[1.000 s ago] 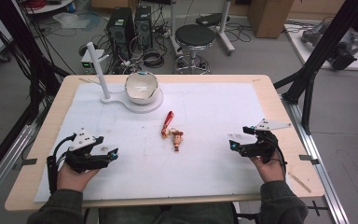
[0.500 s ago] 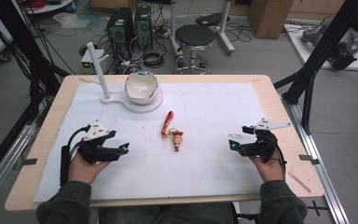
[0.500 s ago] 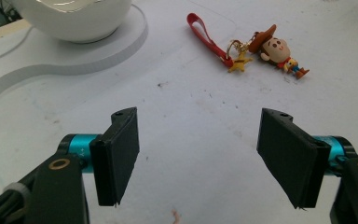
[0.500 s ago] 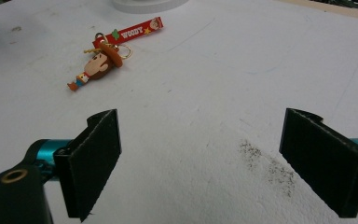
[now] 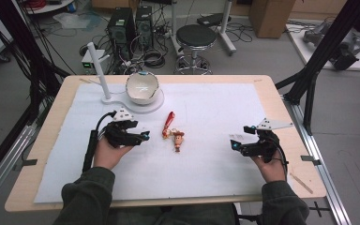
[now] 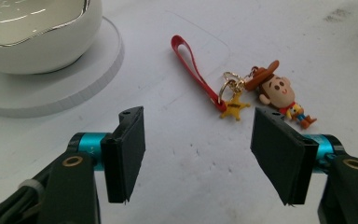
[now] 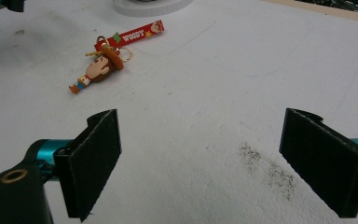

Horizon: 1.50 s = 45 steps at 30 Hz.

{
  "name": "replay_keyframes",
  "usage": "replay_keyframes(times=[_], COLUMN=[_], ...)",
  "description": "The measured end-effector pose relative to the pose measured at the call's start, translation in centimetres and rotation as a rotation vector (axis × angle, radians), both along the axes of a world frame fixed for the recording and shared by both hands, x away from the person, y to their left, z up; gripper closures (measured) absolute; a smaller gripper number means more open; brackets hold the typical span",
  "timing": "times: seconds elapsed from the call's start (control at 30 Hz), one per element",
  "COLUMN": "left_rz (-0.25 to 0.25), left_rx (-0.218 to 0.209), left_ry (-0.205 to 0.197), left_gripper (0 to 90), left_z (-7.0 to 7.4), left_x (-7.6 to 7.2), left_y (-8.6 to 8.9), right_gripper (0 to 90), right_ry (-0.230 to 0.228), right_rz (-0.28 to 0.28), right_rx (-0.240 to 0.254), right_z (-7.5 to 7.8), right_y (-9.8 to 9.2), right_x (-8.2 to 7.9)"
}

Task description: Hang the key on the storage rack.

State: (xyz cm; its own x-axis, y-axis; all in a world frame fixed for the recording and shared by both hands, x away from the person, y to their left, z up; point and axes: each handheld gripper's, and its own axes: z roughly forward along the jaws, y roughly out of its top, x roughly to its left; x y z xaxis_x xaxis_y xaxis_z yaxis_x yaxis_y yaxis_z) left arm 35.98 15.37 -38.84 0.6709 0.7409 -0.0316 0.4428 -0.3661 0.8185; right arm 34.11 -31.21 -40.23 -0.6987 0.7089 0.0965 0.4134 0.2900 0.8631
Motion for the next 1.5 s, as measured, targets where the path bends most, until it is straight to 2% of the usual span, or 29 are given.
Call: replay_keyframes(times=[0.03, 0.07, 0.13, 0.37, 0.4, 0.5, 0.63, 0.73, 1.03, 1.2, 1.33, 1.5], left_rz=[0.004, 0.003, 0.001, -0.003, 0.004, 0.009, 0.052, 0.062, 0.106, 0.146, 0.155, 0.142], left_rx=[-0.011, -0.003, -0.001, -0.010, -0.019, -0.025, -0.027, -0.029, -0.027, -0.017, -0.004, 0.024], left_ry=[0.006, 0.031, 0.037, 0.045, 0.065, 0.076, 0.094, 0.108, 0.158, 0.177, 0.193, 0.207], left_gripper=[36.4, 36.5, 36.6, 38.2, 39.7, 40.5, 44.9, 46.4, 53.5, 60.4, 63.2, 66.8], left_z=[-0.1, -0.2, -0.2, -0.4, -0.6, -0.7, -1.0, -1.3, -2.8, -3.4, -3.7, -4.0], left_x=[0.3, 0.9, 1.2, 2.9, 3.5, 4.0, 5.2, 5.6, 6.7, 7.0, 7.1, 7.1], left_y=[-0.3, -0.9, -1.1, -3.6, -4.2, -4.9, -6.3, -6.9, -7.7, -8.0, -8.2, -8.5], right_gripper=[11.9, 11.9, 11.9, 11.9, 11.9, 11.9, 11.9, 11.9, 11.9, 11.9, 11.9, 11.9], right_ry=[0.000, -0.002, 0.000, -0.005, -0.007, -0.007, -0.007, -0.004, -0.011, -0.011, -0.012, -0.012], right_rz=[0.000, 0.003, 0.004, 0.007, 0.007, 0.008, 0.014, 0.013, 0.019, 0.020, 0.025, 0.024], right_rx=[0.000, 0.001, 0.000, 0.006, 0.008, 0.010, 0.012, 0.016, 0.021, 0.022, 0.019, 0.023], right_z=[0.0, 0.0, 0.0, 0.0, 0.0, 0.0, 0.0, 0.0, 0.1, 0.0, 0.0, 0.1], right_y=[0.0, 0.0, 0.0, 0.0, -0.1, -0.1, -0.1, -0.1, -0.2, -0.2, -0.2, -0.2], right_x=[0.0, 0.0, 0.1, 0.1, 0.1, 0.1, 0.2, 0.1, 0.2, 0.2, 0.2, 0.2])
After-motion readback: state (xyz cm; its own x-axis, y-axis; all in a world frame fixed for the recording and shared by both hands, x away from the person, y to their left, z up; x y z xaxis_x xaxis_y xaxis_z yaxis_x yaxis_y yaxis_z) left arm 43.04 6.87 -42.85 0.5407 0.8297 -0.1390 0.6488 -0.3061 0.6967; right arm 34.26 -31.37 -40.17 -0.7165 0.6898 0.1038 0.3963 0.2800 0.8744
